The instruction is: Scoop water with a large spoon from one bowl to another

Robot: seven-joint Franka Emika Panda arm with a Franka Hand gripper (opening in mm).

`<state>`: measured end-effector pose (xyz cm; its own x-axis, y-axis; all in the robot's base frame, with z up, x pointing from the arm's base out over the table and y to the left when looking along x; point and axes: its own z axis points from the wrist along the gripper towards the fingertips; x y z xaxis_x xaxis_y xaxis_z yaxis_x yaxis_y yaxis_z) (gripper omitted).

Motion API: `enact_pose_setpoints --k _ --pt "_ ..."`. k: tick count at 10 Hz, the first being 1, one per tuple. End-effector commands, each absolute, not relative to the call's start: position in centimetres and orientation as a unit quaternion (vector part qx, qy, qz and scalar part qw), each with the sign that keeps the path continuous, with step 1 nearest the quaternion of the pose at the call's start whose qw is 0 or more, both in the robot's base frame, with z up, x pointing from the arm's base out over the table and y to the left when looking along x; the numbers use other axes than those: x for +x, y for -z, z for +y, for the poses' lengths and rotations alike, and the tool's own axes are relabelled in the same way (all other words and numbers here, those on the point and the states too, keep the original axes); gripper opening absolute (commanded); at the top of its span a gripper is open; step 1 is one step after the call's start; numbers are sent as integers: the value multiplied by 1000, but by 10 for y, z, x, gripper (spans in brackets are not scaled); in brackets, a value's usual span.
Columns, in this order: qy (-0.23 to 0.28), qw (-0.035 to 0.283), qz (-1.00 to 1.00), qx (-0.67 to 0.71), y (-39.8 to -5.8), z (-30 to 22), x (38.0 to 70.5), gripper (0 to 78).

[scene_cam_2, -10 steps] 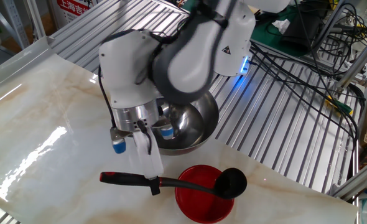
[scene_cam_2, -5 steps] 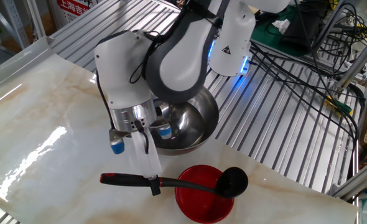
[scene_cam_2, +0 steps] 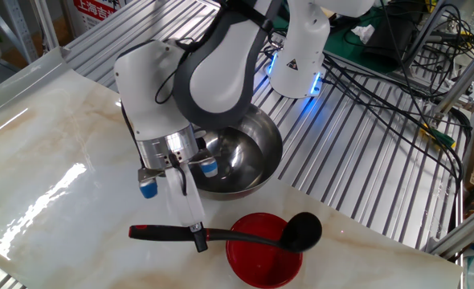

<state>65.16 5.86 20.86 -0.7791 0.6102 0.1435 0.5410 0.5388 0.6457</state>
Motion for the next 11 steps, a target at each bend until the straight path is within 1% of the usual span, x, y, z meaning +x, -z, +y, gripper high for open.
enact_pose_setpoints --k 1,7,11 --pt "-377 42 866 325 -212 59 654 12" --pt "-400 37 855 328 -212 59 654 12" --pt "-397 37 856 329 -213 59 653 12"
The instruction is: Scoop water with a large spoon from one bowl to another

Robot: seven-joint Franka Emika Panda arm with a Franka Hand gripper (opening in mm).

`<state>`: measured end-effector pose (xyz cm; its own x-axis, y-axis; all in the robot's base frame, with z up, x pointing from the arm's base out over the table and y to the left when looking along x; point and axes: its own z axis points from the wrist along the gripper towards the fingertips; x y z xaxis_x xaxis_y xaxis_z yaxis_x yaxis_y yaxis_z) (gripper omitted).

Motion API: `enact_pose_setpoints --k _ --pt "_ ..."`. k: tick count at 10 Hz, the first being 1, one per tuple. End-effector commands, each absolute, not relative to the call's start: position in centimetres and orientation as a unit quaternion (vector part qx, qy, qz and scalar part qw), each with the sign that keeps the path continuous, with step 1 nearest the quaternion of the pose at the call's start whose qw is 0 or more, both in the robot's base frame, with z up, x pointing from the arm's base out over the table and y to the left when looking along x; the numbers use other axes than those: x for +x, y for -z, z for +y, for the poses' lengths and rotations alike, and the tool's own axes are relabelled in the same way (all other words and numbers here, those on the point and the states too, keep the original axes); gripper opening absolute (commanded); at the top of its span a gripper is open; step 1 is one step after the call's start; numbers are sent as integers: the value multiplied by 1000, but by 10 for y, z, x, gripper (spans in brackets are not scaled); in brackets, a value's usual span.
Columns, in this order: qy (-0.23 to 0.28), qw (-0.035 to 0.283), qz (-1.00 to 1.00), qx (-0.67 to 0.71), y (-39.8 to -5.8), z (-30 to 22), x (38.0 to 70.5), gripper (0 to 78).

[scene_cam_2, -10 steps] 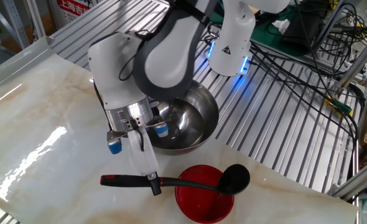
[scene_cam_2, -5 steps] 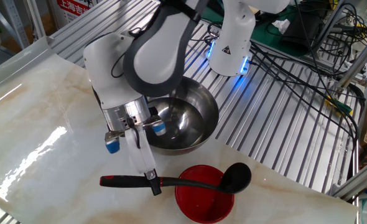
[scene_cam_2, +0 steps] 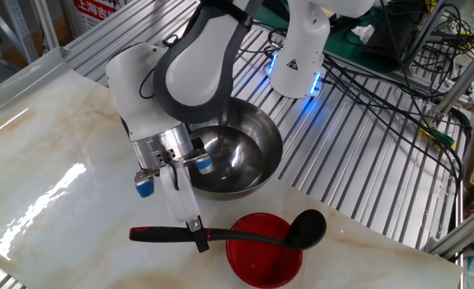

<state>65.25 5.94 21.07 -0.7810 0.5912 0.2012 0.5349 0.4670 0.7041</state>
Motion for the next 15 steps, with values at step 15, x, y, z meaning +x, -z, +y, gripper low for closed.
enact_pose_setpoints --k 15 --pt "-133 40 947 290 -222 61 652 12"
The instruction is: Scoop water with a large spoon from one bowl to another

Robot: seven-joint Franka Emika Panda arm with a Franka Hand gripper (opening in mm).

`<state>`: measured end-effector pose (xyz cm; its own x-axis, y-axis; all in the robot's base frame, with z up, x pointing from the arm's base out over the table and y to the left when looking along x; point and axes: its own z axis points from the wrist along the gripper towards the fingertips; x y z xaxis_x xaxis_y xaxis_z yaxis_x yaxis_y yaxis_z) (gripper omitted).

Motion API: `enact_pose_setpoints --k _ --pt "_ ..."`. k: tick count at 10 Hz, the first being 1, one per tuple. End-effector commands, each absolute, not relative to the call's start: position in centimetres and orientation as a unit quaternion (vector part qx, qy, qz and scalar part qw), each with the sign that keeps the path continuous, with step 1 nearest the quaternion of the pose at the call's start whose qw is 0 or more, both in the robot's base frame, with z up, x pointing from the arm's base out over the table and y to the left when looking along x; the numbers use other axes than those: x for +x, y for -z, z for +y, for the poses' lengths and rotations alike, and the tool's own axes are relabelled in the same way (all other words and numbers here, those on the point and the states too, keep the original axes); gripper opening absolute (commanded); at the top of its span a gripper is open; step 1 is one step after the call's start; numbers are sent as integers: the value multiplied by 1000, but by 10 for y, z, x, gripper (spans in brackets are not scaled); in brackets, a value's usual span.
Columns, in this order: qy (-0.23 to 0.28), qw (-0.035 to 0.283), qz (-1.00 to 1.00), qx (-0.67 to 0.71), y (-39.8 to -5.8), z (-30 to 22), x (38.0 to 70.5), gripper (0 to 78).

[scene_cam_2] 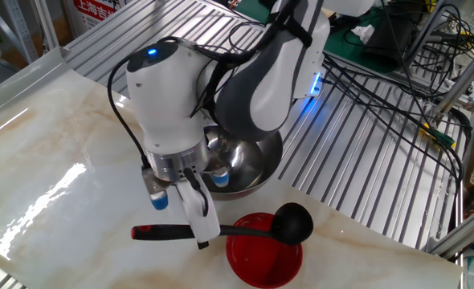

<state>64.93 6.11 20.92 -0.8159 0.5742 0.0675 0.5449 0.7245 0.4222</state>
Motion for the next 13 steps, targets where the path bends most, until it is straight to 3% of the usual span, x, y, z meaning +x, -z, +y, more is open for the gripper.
enact_pose_setpoints --k 1,13 --pt "-126 40 948 289 -223 61 652 12" --pt "-73 23 957 279 -258 60 644 12"
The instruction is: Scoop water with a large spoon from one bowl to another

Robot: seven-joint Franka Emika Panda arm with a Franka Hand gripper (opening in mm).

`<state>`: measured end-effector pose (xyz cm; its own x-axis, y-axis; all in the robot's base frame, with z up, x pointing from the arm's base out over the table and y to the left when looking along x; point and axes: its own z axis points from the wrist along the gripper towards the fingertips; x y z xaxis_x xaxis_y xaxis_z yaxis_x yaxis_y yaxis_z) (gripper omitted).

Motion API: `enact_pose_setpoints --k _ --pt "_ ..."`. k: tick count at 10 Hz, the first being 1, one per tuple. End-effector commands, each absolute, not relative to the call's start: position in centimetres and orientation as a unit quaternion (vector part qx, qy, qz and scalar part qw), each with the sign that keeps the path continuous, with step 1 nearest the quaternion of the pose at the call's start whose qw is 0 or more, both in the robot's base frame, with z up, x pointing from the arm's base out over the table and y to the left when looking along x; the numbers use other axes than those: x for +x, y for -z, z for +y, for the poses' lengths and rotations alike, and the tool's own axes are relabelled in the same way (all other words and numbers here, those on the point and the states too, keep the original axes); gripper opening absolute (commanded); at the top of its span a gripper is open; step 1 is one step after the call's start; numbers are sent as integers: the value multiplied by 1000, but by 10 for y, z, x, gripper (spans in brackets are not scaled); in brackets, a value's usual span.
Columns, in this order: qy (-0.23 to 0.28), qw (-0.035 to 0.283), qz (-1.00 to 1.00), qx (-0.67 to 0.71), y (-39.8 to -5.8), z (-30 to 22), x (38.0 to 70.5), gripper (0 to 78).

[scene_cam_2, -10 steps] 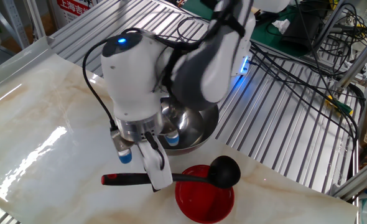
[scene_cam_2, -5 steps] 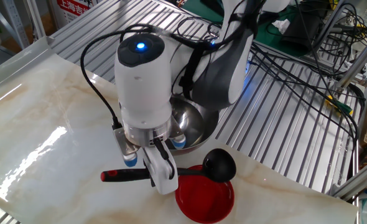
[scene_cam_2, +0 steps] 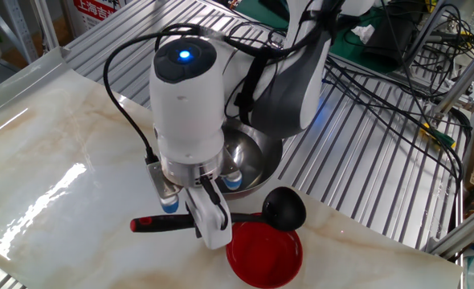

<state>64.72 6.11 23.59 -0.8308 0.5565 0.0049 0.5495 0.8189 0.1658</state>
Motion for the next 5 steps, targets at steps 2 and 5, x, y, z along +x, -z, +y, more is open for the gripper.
enact_pose_setpoints --k 2,5 --pt "-68 24 959 274 -263 58 640 12" --pt "-63 18 965 254 -270 43 631 12"
